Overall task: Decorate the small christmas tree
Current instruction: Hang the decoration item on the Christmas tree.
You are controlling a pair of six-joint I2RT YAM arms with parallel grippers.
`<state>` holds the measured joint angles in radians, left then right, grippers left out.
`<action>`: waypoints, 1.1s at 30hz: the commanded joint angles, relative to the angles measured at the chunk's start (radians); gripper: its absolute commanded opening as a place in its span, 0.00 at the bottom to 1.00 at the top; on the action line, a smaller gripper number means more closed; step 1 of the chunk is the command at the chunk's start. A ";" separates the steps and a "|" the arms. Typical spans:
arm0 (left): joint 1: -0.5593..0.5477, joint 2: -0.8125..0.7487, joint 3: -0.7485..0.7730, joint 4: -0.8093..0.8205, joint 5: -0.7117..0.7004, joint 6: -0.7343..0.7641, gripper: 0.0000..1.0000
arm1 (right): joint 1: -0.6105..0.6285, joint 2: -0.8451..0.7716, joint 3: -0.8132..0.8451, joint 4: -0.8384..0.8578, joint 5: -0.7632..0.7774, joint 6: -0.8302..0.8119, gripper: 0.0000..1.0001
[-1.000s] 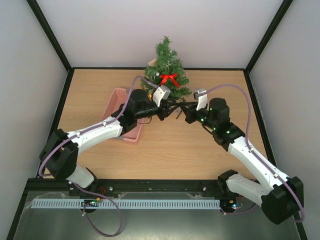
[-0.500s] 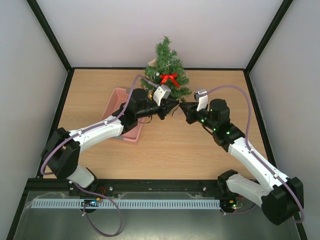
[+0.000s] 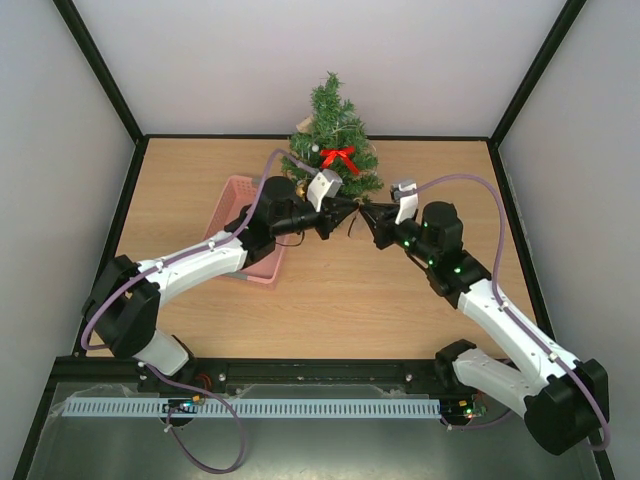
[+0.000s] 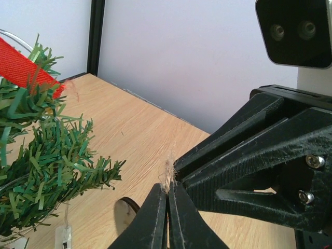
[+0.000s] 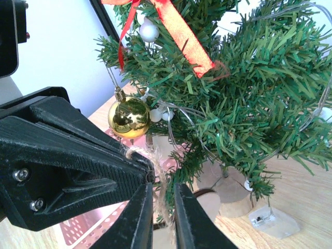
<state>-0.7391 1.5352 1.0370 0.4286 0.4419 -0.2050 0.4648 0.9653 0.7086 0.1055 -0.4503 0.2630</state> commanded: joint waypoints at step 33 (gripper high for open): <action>0.006 -0.054 0.074 -0.102 0.028 0.030 0.02 | -0.002 0.014 -0.031 0.073 -0.029 0.065 0.11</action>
<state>-0.7261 1.5330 1.0676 0.3187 0.4644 -0.1894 0.4648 1.0061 0.6846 0.1844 -0.4919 0.3031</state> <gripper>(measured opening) 0.028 0.110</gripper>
